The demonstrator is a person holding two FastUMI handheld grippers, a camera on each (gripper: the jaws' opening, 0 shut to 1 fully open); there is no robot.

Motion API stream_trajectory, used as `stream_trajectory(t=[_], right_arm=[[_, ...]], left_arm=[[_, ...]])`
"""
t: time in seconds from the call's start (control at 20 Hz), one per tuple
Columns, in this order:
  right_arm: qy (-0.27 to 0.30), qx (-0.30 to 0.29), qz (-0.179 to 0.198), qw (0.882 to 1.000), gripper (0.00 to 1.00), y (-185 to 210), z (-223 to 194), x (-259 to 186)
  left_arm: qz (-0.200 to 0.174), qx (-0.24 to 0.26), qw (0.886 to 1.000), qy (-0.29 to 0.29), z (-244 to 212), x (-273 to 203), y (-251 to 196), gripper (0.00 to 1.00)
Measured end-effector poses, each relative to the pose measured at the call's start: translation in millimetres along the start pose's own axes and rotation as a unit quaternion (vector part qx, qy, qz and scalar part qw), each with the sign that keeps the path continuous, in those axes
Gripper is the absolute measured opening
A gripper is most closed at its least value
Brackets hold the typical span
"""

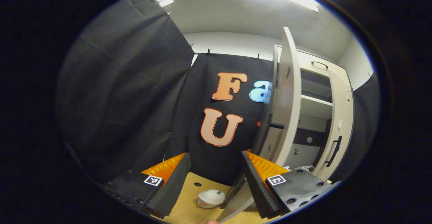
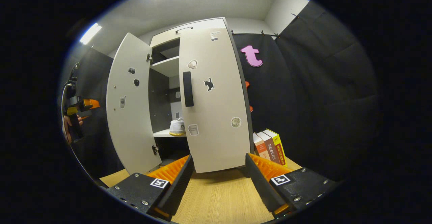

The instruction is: Grab one shoe with the right hand and put it into the shoe cabinet, grab the other shoe with the left hand and put it into the shoe cabinet; then close the right door with the right hand and the left door with the left hand.

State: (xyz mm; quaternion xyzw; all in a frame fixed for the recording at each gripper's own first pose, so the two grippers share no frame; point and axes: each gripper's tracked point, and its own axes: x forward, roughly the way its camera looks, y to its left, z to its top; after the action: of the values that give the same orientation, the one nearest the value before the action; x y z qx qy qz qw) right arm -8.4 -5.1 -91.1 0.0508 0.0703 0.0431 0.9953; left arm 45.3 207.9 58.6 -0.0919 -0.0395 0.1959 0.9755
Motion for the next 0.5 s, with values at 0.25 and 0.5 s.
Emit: stream_trajectory(t=[0.25,0.5], right_arm=[[-0.001,0.001,-0.012,1.000,0.94,-10,4,3],[-0.002,0.006,-0.025,1.000,0.94,-20,6,6]], left_arm=[[-0.005,0.013,1.000,0.009,-9,46,-2,0.96],[-0.010,0.044,0.999,0.004,-14,55,-8,0.95]])
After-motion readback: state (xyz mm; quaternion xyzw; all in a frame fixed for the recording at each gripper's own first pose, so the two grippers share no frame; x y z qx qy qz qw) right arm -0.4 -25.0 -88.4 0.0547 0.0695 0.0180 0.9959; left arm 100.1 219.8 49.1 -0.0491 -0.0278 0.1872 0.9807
